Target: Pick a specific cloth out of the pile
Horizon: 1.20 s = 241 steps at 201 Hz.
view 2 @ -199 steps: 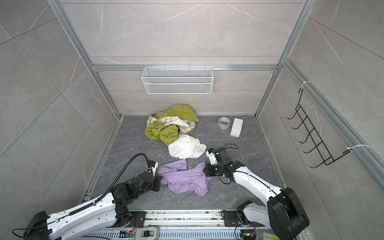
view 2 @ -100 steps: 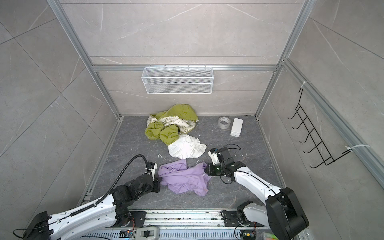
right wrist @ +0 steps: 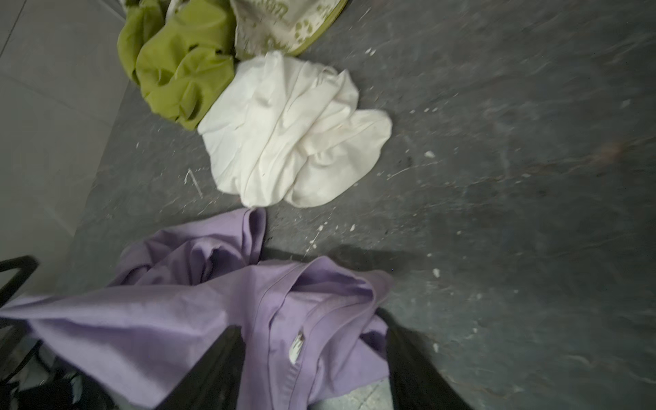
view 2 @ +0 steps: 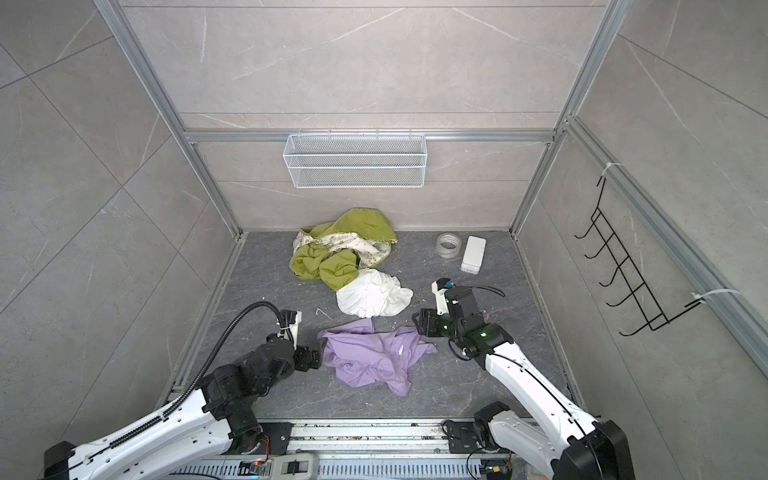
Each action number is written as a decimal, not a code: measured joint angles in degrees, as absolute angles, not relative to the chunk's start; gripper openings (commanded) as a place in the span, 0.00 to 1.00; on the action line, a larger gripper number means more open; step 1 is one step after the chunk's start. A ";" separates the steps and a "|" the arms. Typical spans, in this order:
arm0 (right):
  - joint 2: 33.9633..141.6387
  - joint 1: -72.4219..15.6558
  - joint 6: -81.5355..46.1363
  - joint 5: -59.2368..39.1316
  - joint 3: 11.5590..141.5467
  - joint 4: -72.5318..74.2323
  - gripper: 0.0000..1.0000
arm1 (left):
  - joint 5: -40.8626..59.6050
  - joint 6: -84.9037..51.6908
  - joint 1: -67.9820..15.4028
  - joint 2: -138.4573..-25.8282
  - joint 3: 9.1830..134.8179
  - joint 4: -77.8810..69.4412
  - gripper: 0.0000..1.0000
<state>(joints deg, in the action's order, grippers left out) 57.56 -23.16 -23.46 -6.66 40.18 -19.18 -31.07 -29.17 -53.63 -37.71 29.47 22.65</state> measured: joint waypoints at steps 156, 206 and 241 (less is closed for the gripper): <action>58.83 -22.83 -6.63 24.77 33.10 4.93 0.87 | -23.92 -16.36 -53.12 -34.68 48.51 34.85 0.99; 64.49 -19.90 -4.40 29.15 25.85 20.67 0.86 | -18.09 -13.65 -28.67 -43.53 45.95 29.65 0.97; 72.36 -18.83 1.19 29.43 25.76 27.20 0.88 | -16.43 -12.82 -12.12 -55.33 39.81 18.20 0.98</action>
<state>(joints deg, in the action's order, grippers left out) 72.36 -18.83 1.19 29.43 25.76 27.20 -16.43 -12.82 -12.12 -55.33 39.81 18.20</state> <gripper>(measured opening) 0.877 0.974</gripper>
